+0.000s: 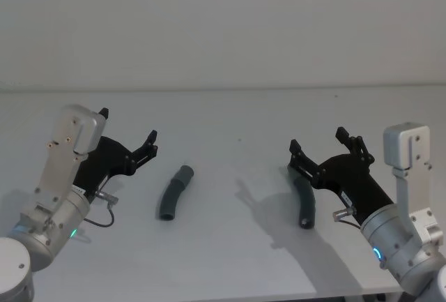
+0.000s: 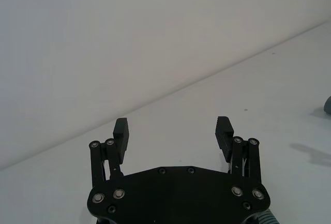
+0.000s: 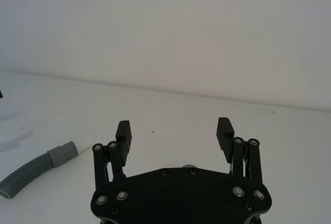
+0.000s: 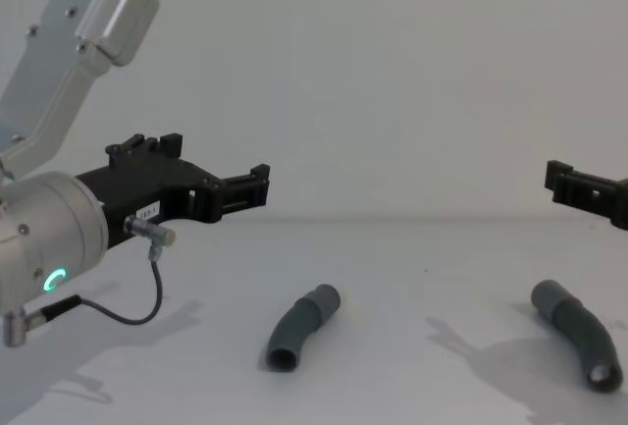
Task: Use both hands to pick up one end of the pipe from the table, align the ends, and insert them.
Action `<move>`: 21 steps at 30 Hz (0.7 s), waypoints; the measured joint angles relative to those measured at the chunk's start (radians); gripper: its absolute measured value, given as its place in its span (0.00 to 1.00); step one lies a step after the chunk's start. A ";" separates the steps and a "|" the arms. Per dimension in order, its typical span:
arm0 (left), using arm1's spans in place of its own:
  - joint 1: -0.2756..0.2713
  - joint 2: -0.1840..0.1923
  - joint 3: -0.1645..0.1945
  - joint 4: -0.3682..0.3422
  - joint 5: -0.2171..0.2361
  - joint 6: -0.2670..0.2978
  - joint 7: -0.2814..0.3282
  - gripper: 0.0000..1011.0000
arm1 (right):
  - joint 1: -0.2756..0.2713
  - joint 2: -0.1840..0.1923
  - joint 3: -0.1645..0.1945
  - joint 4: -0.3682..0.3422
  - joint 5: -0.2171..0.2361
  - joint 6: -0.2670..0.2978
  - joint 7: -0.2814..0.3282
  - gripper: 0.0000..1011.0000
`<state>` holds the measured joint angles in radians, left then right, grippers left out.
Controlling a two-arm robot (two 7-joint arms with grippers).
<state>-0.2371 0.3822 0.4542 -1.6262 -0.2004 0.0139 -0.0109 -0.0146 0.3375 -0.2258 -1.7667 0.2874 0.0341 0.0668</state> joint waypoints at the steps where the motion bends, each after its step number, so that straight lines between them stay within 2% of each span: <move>1: 0.000 0.000 0.000 0.000 0.000 0.000 0.000 0.99 | 0.000 0.000 0.000 0.000 0.000 0.000 0.000 0.99; 21: 0.000 0.000 0.000 0.000 0.000 0.000 0.000 0.99 | 0.000 0.000 0.000 0.000 0.000 0.000 0.000 0.99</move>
<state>-0.2372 0.3821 0.4542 -1.6262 -0.2004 0.0139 -0.0109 -0.0146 0.3374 -0.2258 -1.7667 0.2874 0.0340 0.0668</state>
